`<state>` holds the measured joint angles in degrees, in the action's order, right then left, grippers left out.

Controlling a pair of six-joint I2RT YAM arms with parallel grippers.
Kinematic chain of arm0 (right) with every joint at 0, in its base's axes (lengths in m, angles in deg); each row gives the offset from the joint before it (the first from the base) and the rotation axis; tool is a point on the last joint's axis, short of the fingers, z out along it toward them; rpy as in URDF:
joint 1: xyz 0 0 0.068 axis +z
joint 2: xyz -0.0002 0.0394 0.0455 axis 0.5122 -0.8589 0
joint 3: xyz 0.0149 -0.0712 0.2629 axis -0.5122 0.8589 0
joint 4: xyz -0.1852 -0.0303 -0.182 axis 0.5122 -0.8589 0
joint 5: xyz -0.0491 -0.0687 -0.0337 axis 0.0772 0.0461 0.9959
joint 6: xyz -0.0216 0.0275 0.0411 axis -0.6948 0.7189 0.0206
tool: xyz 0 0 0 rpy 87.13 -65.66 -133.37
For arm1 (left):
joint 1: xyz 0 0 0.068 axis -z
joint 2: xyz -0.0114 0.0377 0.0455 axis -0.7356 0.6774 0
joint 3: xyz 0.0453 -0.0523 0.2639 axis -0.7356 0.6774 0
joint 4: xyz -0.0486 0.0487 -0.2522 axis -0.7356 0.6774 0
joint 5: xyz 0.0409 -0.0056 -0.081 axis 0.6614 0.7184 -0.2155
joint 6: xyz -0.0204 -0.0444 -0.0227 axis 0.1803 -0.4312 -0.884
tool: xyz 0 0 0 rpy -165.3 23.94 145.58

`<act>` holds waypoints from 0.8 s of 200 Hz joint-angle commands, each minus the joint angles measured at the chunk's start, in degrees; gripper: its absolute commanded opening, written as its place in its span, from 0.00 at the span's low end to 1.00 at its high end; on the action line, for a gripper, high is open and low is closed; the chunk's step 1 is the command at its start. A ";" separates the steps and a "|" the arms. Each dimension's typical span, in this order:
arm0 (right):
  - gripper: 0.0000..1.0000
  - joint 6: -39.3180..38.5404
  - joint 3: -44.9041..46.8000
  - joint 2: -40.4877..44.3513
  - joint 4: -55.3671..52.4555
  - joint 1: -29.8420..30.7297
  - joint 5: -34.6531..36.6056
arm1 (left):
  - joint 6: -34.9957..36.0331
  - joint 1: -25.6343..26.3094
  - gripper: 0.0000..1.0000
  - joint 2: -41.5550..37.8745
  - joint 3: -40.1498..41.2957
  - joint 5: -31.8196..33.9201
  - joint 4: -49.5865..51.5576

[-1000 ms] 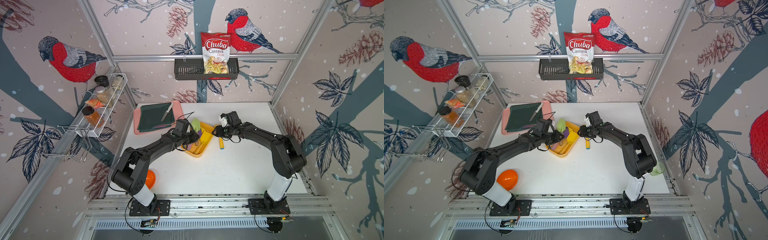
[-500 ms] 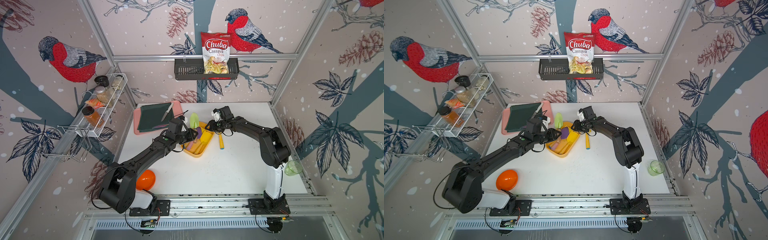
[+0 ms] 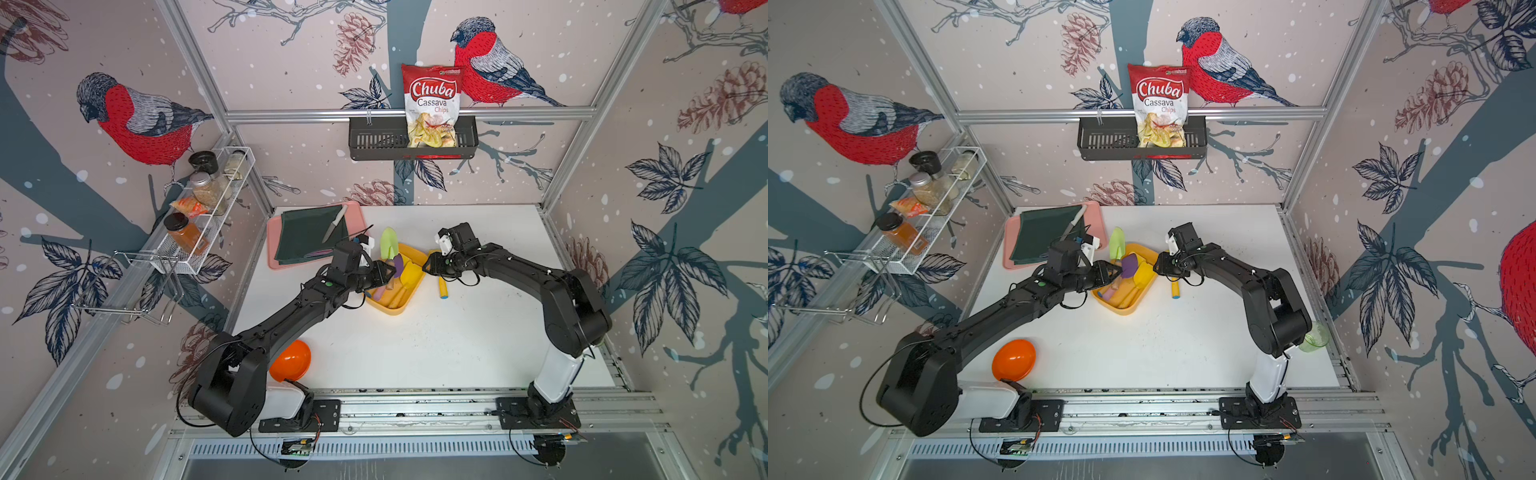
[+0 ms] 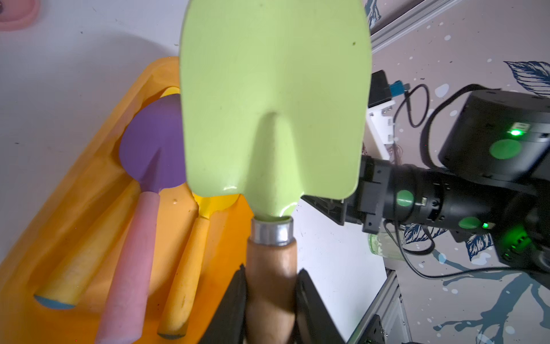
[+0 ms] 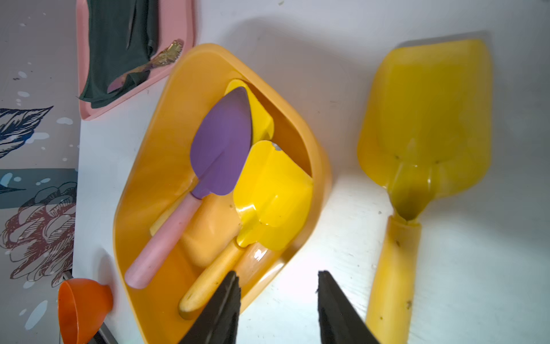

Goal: Take the shovel out of the storage box
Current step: Adjust the storage box at the center of the board.

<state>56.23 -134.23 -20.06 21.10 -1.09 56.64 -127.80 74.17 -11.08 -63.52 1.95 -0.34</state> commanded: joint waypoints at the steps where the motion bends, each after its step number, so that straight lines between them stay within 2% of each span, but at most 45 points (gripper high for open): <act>1: 0.46 0.44 -1.47 -1.48 2.67 0.19 -2.14 | -0.13 -0.18 0.00 -1.65 0.51 -2.49 -6.36; 71: 0.46 -0.88 -14.33 -11.47 0.46 0.17 -5.13 | 0.50 -0.18 0.00 -7.41 4.46 -2.30 -7.49; 112: 0.46 -2.24 -23.63 -17.78 -2.14 0.34 -7.68 | -1.27 -0.18 0.00 -8.97 7.80 -4.81 -13.85; 138: 0.49 -3.43 -25.59 -16.86 -3.36 -0.37 -7.60 | -2.01 -0.18 0.00 -10.29 9.47 -6.76 -19.23; 160: 0.52 -4.43 -21.46 -10.25 -1.46 -2.28 -9.53 | -3.10 -0.18 0.00 -11.09 10.55 -9.83 -26.00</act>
<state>53.55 -158.51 -36.34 19.00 -1.62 49.86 -129.75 74.17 -21.20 -53.79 -3.51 -14.06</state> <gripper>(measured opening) 0.509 0.282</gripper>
